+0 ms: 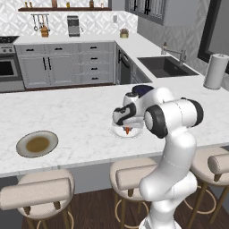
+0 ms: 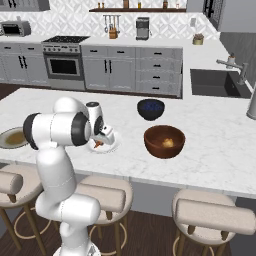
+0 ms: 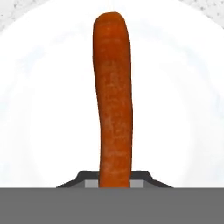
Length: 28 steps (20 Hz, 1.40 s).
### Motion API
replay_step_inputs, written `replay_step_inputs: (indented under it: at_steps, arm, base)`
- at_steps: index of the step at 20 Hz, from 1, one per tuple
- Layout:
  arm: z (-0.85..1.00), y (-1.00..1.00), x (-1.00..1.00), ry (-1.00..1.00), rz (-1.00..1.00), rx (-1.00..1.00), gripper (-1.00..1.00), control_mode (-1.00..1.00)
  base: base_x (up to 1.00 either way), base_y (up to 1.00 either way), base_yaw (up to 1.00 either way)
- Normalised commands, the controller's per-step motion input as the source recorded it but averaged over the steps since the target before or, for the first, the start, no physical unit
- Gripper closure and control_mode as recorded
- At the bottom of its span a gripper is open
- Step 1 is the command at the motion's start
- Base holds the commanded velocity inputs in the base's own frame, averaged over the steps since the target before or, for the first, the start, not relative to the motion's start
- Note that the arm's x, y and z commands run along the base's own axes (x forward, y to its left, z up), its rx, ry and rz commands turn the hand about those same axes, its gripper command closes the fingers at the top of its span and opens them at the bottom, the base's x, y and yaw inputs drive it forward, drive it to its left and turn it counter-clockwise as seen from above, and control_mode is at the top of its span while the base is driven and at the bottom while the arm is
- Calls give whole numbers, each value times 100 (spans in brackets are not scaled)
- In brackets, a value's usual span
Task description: Pick the chicken drumstick and carrot from their plates and place them in the bowl. Then put the bowl in the fridge.
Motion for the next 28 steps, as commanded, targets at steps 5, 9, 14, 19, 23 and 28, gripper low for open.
replay_step_inputs:
  at_steps: [5,9,14,19,23,28]
  arm:
    - [71,-56,-33,0,-4,0,100,-100]
    - [81,-84,-37,5,-3,2,100,-100]
    - [52,-94,-43,5,-5,0,100,-100]
    - [36,-95,-14,6,-9,0,100,-100]
    - [15,-86,2,7,-9,-1,100,-100]
    - [-3,-65,16,2,-2,-3,100,-100]
  base:
    - [0,0,0]
    - [0,0,0]
    - [0,0,0]
    - [0,0,0]
    - [0,0,0]
    - [0,0,0]
